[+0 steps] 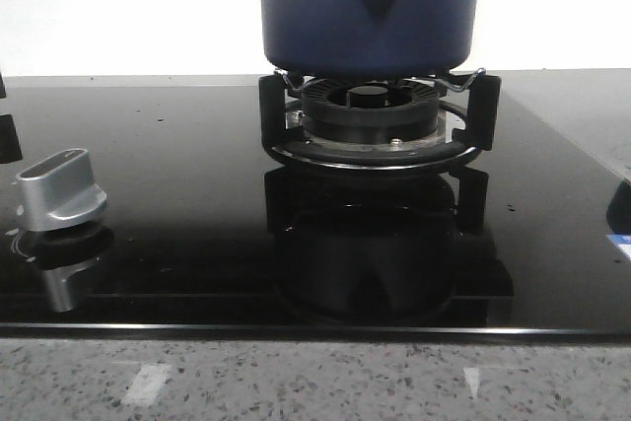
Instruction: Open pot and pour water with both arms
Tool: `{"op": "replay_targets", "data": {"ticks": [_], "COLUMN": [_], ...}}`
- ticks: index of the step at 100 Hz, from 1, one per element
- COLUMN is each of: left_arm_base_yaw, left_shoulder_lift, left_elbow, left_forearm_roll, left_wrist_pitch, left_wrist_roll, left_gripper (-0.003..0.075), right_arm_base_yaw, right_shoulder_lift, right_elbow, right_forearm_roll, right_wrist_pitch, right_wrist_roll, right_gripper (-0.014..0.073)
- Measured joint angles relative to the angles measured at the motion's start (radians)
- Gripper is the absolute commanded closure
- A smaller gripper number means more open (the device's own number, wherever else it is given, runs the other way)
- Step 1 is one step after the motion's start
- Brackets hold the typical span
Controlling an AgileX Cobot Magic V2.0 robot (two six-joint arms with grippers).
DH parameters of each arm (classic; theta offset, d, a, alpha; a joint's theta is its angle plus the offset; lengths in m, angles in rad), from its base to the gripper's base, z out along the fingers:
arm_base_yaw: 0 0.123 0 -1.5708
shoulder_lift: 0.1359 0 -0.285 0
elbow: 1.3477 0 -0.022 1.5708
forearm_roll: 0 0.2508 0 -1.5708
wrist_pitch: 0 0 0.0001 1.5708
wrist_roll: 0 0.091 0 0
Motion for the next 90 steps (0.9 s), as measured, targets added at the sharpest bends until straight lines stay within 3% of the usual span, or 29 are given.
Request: {"op": "replay_targets", "data": {"ticks": [17, 29, 47, 69, 90], "left_arm_base_yaw": [0.0, 0.0, 0.0, 0.0, 0.0], "left_shoulder_lift": [0.0, 0.0, 0.0, 0.0, 0.0], "left_elbow": [0.0, 0.0, 0.0, 0.0, 0.0], "left_forearm_roll": [0.008, 0.106, 0.169, -0.059, -0.323], "left_wrist_pitch": [0.0, 0.0, -0.036, -0.241, -0.313], "left_wrist_roll": [0.0, 0.002, 0.002, 0.002, 0.002], "left_gripper": [0.074, 0.074, 0.074, 0.074, 0.074], "right_arm_base_yaw": [0.0, 0.0, 0.0, 0.0, 0.0], "right_shoulder_lift": [0.0, 0.0, 0.0, 0.0, 0.0], "right_elbow": [0.0, 0.0, 0.0, 0.0, 0.0], "right_forearm_roll": [-0.015, -0.054, -0.066, -0.057, 0.106], "right_wrist_pitch": [0.0, -0.024, -0.208, -0.431, -0.601], "right_wrist_roll": [0.0, 0.0, 0.0, 0.009, 0.131], "right_gripper": [0.0668, 0.0668, 0.0668, 0.0668, 0.0668]}}
